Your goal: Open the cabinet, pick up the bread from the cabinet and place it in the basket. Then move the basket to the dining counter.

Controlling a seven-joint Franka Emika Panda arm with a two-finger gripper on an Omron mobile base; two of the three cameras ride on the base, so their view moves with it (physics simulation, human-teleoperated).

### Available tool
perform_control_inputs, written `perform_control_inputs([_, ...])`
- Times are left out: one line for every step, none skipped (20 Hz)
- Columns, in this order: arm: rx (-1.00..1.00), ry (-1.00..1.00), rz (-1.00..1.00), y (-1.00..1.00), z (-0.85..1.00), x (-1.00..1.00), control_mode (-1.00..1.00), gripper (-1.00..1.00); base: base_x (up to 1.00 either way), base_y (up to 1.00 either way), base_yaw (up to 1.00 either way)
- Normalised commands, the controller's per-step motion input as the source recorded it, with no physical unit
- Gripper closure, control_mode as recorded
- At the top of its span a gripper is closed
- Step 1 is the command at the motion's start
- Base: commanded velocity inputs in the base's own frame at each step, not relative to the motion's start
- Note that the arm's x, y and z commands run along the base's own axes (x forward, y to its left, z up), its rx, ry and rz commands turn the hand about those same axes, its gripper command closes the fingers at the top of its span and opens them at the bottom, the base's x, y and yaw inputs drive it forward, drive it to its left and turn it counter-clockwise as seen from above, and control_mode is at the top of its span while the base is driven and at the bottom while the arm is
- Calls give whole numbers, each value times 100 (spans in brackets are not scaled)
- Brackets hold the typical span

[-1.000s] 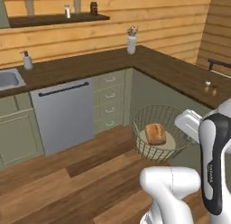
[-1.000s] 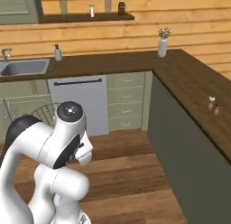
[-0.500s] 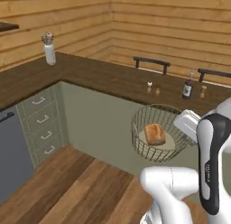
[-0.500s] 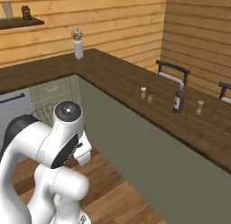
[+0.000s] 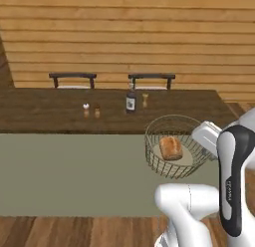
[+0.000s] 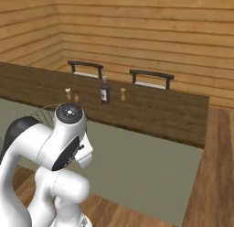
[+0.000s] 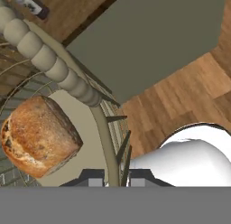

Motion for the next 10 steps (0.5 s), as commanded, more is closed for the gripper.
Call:
perform_control_inputs([0,0,0,0,0,0,100,100,46,-27,-77])
perform_control_inputs([0,0,0,0,0,0,100,100,64,-31,-69])
perform_control_inputs([0,0,0,0,0,0,100,100,79,-38,-61])
perform_control_inputs([0,0,0,0,0,0,100,100,87,-50,-54])
perform_control_inputs([0,0,0,0,0,0,100,100,84,-54,-49])
perform_control_inputs([0,0,0,0,0,0,100,100,81,-61,-48])
perform_control_inputs([0,0,0,0,0,0,100,100,81,-66,-48])
perform_control_inputs([0,0,0,0,0,0,100,100,83,-76,-48])
perform_control_inputs([0,0,0,0,0,0,100,100,89,-75,-48])
perform_control_inputs([0,0,0,0,0,0,100,100,93,-68,-47])
